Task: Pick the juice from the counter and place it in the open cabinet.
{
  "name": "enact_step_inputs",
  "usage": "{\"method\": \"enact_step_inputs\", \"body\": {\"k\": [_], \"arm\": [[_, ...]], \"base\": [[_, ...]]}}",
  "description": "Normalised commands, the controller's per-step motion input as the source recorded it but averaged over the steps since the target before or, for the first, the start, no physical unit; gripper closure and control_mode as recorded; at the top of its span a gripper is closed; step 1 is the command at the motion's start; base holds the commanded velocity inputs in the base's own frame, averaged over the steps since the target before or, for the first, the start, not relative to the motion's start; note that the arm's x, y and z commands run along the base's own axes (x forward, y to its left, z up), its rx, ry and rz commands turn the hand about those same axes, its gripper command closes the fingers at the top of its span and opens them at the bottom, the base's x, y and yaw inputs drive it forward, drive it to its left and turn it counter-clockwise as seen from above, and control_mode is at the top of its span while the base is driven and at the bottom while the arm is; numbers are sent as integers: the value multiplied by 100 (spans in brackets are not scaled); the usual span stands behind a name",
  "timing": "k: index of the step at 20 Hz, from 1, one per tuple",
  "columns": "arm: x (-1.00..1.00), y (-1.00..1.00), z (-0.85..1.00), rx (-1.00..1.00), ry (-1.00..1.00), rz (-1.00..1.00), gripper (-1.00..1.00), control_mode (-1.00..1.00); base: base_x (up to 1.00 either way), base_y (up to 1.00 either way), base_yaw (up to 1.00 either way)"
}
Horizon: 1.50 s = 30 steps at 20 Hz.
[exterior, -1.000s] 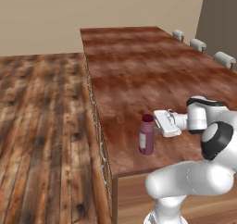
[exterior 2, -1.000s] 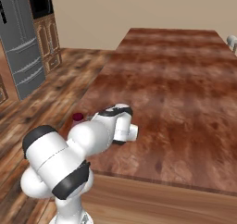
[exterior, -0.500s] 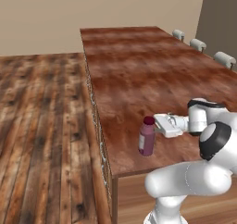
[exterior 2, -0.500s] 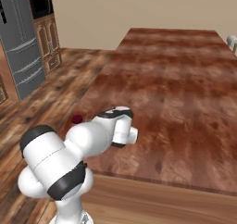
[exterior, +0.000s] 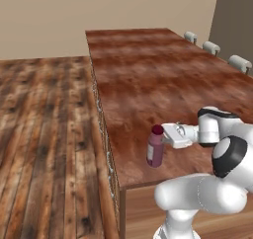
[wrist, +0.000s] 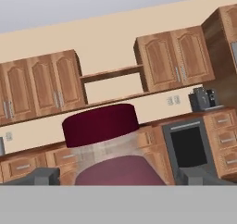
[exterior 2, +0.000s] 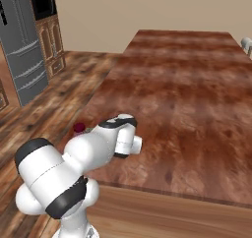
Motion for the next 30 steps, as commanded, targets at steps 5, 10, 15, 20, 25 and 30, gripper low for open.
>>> {"method": "enact_step_inputs", "body": {"k": [5, 10, 15, 20, 25, 30], "arm": [[0, 7, 0, 0, 0, -3, -100, -100], [0, 5, 0, 0, 0, -7, -100, -100], [0, 0, -2, 0, -2, -11, -100, -100], [0, 0, -3, -1, -3, -14, -100, -100], [0, 5, 0, 0, 0, -15, -100, -100], [0, 12, 0, 0, 0, -8, -100, -100]], "base": [[0, 0, 0], [0, 0, 0], [0, 0, 0], [0, 0, 0], [0, 0, 0], [0, 0, 0]]}}
